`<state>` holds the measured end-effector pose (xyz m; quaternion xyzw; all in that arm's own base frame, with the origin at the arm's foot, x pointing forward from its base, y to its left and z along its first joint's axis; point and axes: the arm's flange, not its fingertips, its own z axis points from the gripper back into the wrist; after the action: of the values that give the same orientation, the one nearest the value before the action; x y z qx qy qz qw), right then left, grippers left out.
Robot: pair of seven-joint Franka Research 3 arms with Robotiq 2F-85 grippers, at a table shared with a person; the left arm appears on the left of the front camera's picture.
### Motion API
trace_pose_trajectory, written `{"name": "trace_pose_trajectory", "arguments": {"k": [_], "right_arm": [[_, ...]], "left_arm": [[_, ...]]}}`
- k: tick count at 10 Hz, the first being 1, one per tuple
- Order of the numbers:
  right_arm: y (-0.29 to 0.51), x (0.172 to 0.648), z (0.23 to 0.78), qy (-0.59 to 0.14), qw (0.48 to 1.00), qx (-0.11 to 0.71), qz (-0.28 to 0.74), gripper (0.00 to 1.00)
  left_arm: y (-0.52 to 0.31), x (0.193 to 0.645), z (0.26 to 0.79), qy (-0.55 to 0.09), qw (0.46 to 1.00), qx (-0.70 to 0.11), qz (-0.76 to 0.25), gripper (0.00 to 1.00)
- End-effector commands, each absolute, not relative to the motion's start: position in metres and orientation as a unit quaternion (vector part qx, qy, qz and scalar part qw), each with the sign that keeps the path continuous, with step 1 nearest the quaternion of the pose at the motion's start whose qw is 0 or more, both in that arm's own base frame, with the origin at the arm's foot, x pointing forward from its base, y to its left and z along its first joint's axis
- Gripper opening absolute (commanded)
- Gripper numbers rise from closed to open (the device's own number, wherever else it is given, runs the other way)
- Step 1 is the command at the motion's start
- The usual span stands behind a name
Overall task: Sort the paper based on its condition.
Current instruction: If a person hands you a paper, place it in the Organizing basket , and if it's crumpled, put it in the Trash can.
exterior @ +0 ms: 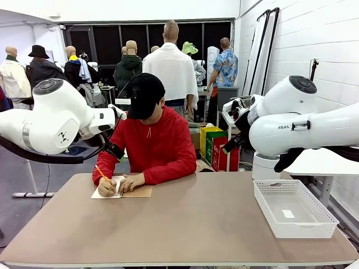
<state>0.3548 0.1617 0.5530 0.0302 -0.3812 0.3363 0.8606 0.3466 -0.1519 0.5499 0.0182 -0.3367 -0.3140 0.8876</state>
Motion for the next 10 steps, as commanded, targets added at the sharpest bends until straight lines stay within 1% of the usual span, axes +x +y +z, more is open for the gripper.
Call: {"name": "trace_pose_trajectory", "arguments": {"k": [1, 2, 3, 10], "right_arm": [[0.1602, 0.3592, 0.5507, -0.383, 0.856, 0.038, 0.346, 1.0], [0.1606, 0.3598, 0.5496, -0.384, 0.857, 0.035, 0.341, 1.0], [0.1616, 0.355, 0.5528, -0.381, 0.861, 0.03, 0.336, 1.0], [0.1616, 0.355, 0.5528, -0.381, 0.861, 0.03, 0.336, 1.0]], "left_arm": [[-0.1498, 0.3477, 0.5495, -0.342, 0.888, 0.031, -0.306, 1.0], [-0.1495, 0.3486, 0.549, -0.342, 0.887, 0.034, -0.308, 1.0], [-0.1512, 0.3469, 0.55, -0.337, 0.888, 0.019, -0.313, 1.0], [-0.1512, 0.3469, 0.55, -0.337, 0.888, 0.019, -0.313, 1.0]]}}
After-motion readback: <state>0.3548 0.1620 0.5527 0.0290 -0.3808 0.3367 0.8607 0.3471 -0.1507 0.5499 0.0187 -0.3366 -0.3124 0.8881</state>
